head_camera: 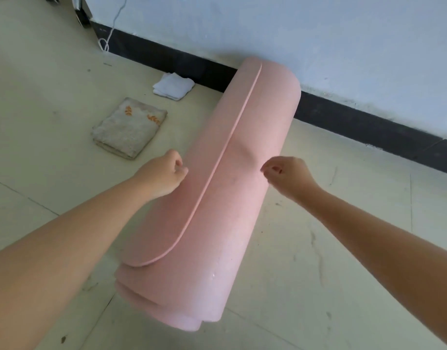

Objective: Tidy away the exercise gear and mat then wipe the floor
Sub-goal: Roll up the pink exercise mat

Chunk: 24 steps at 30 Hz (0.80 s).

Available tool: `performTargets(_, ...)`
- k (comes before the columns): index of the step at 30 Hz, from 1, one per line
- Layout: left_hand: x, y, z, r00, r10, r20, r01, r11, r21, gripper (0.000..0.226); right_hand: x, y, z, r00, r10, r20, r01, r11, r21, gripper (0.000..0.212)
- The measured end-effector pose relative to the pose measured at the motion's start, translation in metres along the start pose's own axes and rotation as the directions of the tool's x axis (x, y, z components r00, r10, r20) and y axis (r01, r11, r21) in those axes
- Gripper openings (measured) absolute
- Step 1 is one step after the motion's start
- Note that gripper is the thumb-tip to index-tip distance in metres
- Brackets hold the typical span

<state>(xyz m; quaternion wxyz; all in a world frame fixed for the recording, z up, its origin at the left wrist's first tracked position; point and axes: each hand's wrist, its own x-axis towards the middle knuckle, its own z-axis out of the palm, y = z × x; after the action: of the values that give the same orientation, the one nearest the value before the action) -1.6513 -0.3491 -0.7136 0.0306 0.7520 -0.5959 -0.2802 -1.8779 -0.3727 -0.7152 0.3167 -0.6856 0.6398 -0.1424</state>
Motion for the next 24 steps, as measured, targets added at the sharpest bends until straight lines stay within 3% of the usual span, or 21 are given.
performTargets(4,0.016,0.036,0.011,0.999,-0.045,-0.007,0.046,0.976,0.212,0.062,0.049,0.017,-0.025,0.984,0.132,-0.119,-0.126,0.990,0.058,0.030)
performTargets(6,0.016,0.050,0.014,0.996,-0.076,0.049,0.060,0.962,0.267,0.067,0.059,0.027,-0.036,0.980,0.161,-0.113,-0.157,0.986,0.049,0.030)
performTargets(14,-0.002,0.100,0.012,0.971,-0.104,0.213,0.032,0.947,0.319,0.056,0.073,0.046,-0.080,0.989,0.134,0.063,-0.130,0.990,-0.057,0.032)
performTargets(18,0.020,0.111,-0.001,0.956,-0.116,0.268,0.015,0.936,0.350,0.037,0.093,0.046,-0.092,0.988,0.146,0.057,-0.140,0.986,-0.087,0.022)
performTargets(20,0.034,0.118,-0.006,0.955,-0.089,0.283,-0.012,0.942,0.336,0.032,0.110,0.044,-0.091,0.988,0.151,0.024,-0.148,0.985,-0.094,0.027)
performTargets(24,0.074,0.117,-0.016,0.974,0.010,0.226,-0.070,0.963,0.261,0.046,0.151,0.035,-0.087,0.991,0.126,-0.035,-0.130,0.985,-0.110,0.026)
